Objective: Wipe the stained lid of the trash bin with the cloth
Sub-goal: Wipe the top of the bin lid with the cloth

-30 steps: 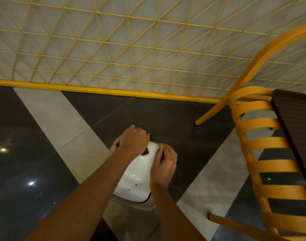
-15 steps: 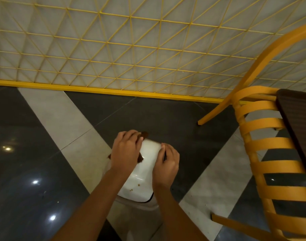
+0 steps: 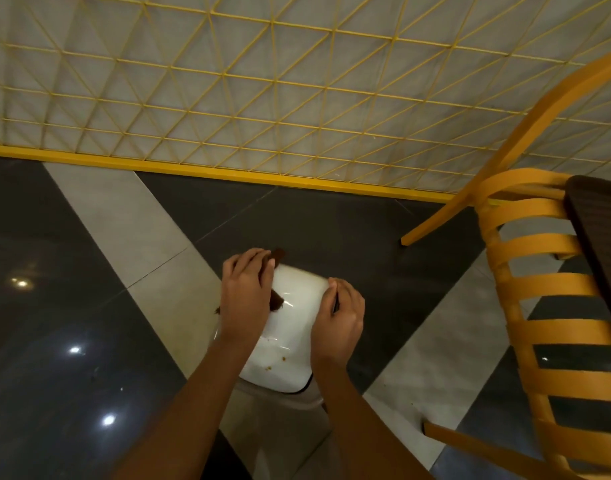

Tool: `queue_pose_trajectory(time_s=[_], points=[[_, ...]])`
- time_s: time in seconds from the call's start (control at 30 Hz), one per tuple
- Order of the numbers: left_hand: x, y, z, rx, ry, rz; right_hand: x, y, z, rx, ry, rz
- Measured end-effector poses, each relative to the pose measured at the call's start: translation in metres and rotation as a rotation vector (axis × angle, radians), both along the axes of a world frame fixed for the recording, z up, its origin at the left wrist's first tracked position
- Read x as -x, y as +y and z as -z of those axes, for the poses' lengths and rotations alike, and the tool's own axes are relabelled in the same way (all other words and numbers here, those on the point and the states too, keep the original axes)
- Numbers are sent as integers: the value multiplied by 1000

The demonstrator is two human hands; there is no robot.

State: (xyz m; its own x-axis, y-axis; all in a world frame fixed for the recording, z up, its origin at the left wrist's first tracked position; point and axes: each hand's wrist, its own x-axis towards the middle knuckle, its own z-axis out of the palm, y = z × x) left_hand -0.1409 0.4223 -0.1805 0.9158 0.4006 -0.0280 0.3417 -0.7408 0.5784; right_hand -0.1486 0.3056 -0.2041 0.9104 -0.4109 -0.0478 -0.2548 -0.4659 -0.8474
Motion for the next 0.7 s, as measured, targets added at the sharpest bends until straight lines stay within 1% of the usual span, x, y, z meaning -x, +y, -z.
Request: queue_pose_trajectory(time_s=[0.07,0.13,0.23,0.3,0.4,0.47,0.6,0.63,0.67,0.7], points=[[-12,0,-8,60,38,-33,0,0,-1,5,0,4],[-10,-1,-9,113,32,-64,0,0,-1,13,3,-4],[11,-6,-6,164,-45,-164,1,-1,-1,21,36,-46],[25,-12,-5,183,-115,-220,0,-1,-2,33,23,-55],[26,-14,-8,205,-133,-246,0,-1,-3,20,20,-53],[13,-9,-9,172,-69,-204,1,-1,-4,5,20,-58],[-24,6,-13,-26,204,-25,2,1,-7,-10,12,-65],[-28,4,-14,-87,229,39,1,1,-7,-8,17,-61],[-29,1,-15,-122,200,114,1,0,-7,-3,19,-56],[-27,-5,-15,-123,126,186,1,0,-7,4,21,-55]])
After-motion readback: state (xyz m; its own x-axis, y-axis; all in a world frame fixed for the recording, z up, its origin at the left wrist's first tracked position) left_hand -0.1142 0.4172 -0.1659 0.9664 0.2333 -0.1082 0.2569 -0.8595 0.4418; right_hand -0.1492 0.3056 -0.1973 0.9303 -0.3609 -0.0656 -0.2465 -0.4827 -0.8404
